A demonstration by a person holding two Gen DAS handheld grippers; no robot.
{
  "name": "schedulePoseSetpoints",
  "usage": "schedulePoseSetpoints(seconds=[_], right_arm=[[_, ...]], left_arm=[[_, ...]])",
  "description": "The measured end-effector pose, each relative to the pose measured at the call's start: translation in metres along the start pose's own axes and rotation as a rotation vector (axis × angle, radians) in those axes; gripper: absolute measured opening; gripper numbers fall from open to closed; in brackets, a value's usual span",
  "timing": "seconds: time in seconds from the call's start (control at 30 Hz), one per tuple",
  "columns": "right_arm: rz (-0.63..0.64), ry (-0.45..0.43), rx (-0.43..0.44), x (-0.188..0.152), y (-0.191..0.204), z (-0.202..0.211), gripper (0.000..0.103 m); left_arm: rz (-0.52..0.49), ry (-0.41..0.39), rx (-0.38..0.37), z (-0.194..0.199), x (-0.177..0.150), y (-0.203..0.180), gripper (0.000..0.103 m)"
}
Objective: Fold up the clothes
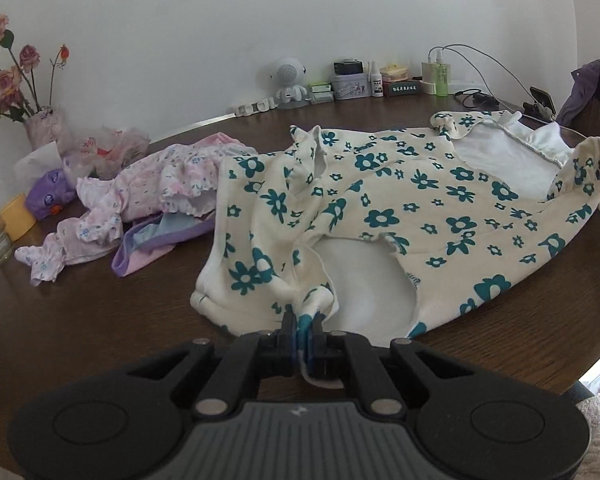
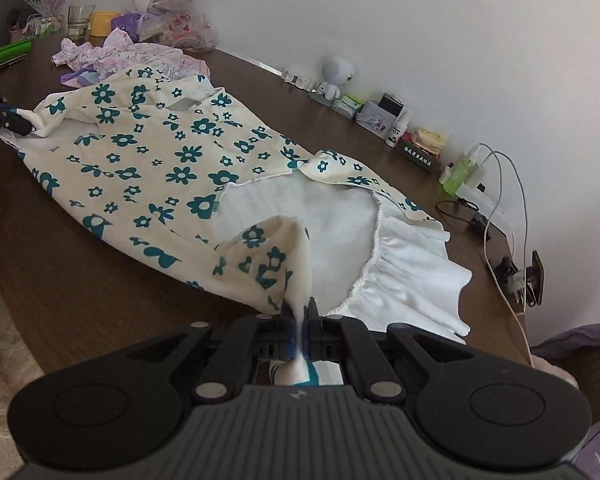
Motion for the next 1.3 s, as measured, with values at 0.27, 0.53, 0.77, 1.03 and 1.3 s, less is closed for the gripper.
schedulePoseSetpoints(seconds=[0.27, 0.53, 0.77, 1.03, 1.3], right_arm=[[-0.283, 0.086, 0.185, -0.011, -0.027, 0.033, 0.036], [-0.330, 0.111, 0.239, 0.021, -0.017, -0.008, 0.036], [-0.269, 0.144, 0.192, 0.011, -0.009, 0.002, 0.003], [-0.336, 0.219, 0.208, -0.004, -0.016, 0.005, 0.015], [-0.420, 0.156, 0.244, 0.052, -0.024, -0.002, 0.032]], left_arm=[[-0.015, -0.087, -0.064, 0.039, 0.022, -0.002, 0.046], [-0.057, -0.064, -0.100, 0.014, 0.038, -0.005, 0.047], [0.011, 0.025, -0.121, -0.016, 0.020, 0.007, 0.015], [0.003, -0.002, -0.134, -0.006, 0.022, 0.012, 0.026], [0.039, -0.052, -0.055, -0.010, 0.067, 0.068, 0.052]])
Point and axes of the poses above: each gripper's, at about its wrist camera, not at the fingertips, and z roughly against the way its jaws point, y to its left, x to its top, the point moved 1 cm from there along -z, roughly the way its jaws point, and after that the axes turned 12 degrees about -z, right-handed, at the moved point
